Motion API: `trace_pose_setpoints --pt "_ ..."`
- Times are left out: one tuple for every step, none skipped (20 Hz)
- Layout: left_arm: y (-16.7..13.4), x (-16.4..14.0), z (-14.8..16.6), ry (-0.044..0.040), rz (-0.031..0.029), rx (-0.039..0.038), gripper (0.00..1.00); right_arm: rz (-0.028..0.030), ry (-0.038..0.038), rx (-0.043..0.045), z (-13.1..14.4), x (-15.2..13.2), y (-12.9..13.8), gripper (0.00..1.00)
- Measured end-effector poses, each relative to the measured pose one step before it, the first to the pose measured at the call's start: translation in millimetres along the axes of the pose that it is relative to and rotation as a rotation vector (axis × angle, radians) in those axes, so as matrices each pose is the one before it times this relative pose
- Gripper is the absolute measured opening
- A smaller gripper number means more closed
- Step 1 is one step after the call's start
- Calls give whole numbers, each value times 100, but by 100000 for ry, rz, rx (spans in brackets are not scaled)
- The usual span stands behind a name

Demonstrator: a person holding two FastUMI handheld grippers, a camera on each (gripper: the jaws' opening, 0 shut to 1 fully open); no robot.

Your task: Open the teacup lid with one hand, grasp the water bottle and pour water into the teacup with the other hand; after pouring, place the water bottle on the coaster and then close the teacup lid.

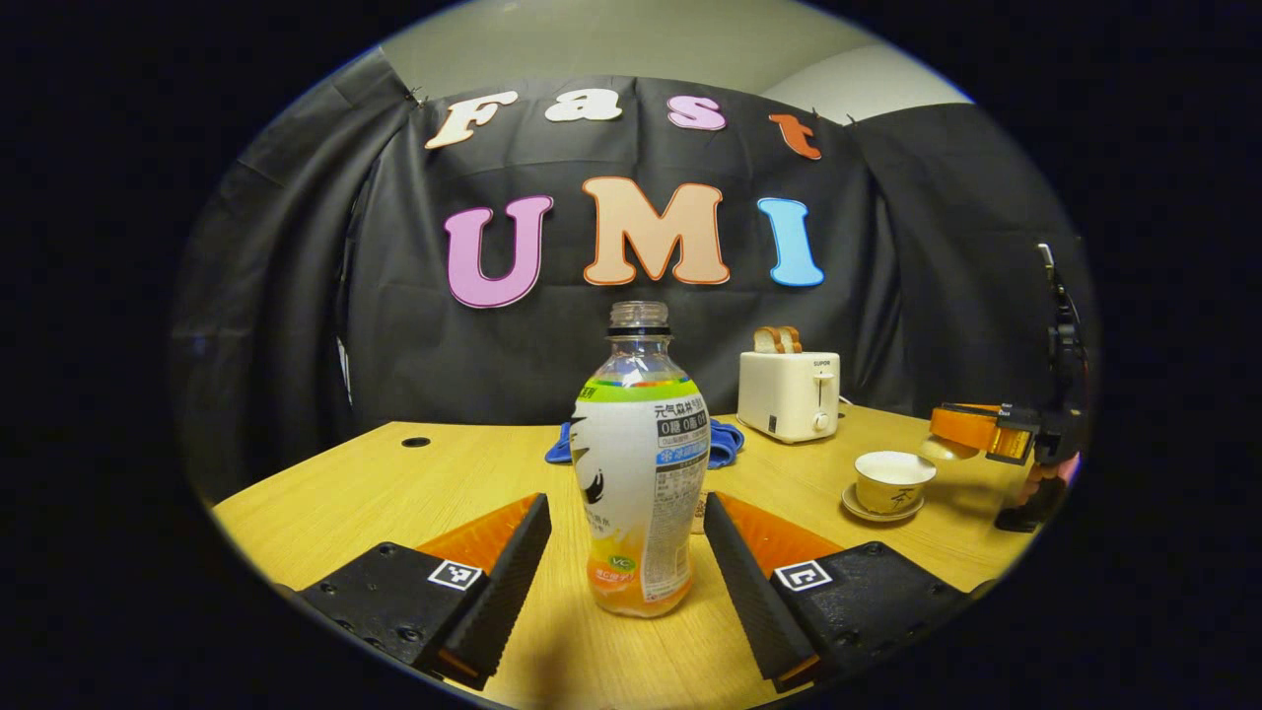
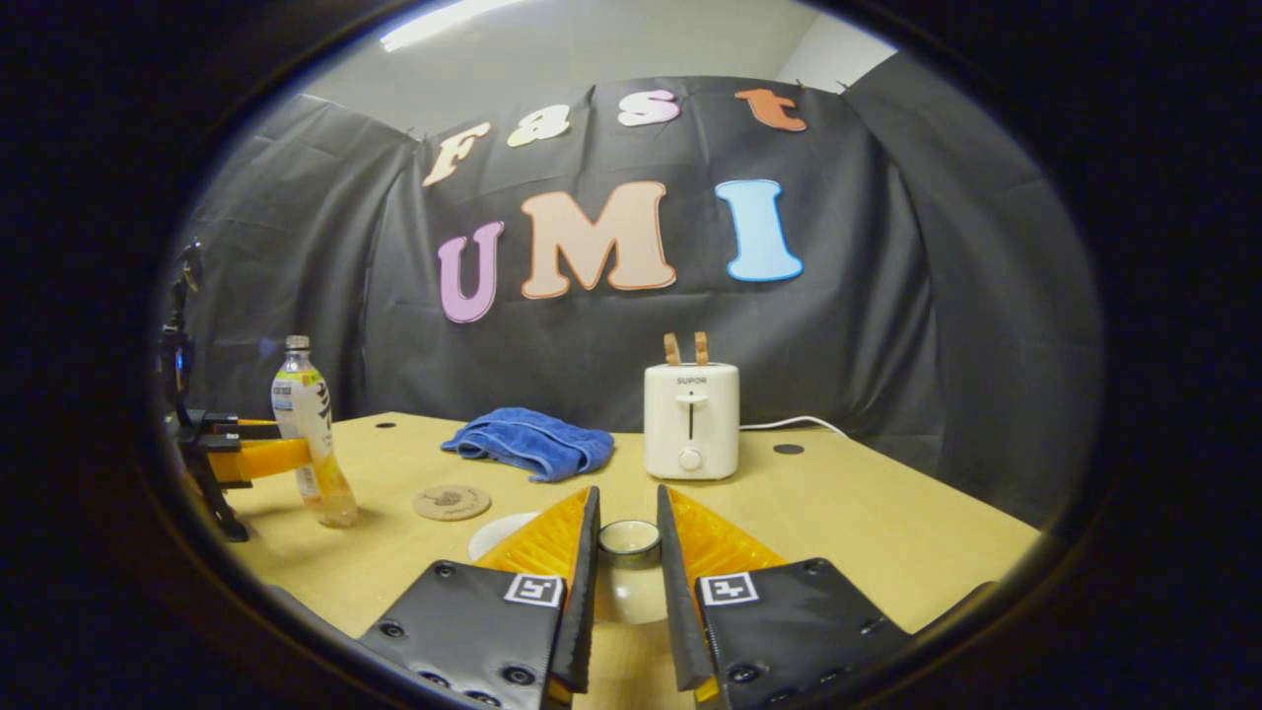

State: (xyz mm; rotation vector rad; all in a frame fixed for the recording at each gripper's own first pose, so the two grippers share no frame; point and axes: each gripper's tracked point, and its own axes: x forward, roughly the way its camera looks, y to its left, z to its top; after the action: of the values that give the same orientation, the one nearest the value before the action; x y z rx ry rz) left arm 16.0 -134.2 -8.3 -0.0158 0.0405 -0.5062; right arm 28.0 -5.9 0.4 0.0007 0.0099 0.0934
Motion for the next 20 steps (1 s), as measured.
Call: trace_pose_setpoints --pt "-181 357 -16 621 -156 -116 92 -389 22 -24 75 -97 -342 36" --pt "-168 388 -208 705 -216 45 92 -327 -20 1 -12 -128 -314 36" --pt "-127 343 -83 809 -181 327 92 -581 -113 -19 49 -133 -429 36" --pt "-144 366 -174 933 -188 425 91 -609 -75 -13 6 -116 -391 36" --pt "-177 414 -128 1054 -433 363 91 -477 3 59 28 -93 -339 36" --pt "-105 301 -30 551 -23 220 91 -129 -90 0 -28 -144 -257 36" --pt "-9 290 -13 408 390 88 91 -236 -93 -41 76 -77 -241 36" --pt "24 307 -51 197 451 -27 90 -350 -81 4 -11 -74 -278 36" --pt "-54 253 88 109 432 482 89 -394 51 -17 18 -56 -231 36" --pt "-25 361 -27 165 387 449 84 -420 -74 -30 8 -77 -259 36" --pt "-82 157 -59 359 188 474 80 -455 -16 -14 52 -83 -252 36" --pt "-60 136 -54 207 364 343 71 -497 -50 -7 -11 -114 -228 36" --pt "-16 128 -159 960 541 634 67 -327 27 -13 16 -53 -263 36" --pt "69 142 -221 1048 1004 677 64 -395 -17 -35 -30 -53 -144 36" --pt "-7 126 149 508 634 1206 63 -673 -23 12 31 -82 -256 36" --pt "55 133 90 428 1809 1850 60 -763 -31 -18 13 -42 -333 36" --pt "505 284 77 1381 2842 4111 59 -536 -27 12 25 -56 -293 36" --pt "579 376 434 -680 3298 4429 59 -553 -40 -22 10 -56 -263 36" --pt "395 328 779 -935 2296 4307 58 -413 48 26 28 -62 -282 36" --pt "-96 240 689 -548 1161 5088 56 -485 45 5 -47 -85 -257 36"
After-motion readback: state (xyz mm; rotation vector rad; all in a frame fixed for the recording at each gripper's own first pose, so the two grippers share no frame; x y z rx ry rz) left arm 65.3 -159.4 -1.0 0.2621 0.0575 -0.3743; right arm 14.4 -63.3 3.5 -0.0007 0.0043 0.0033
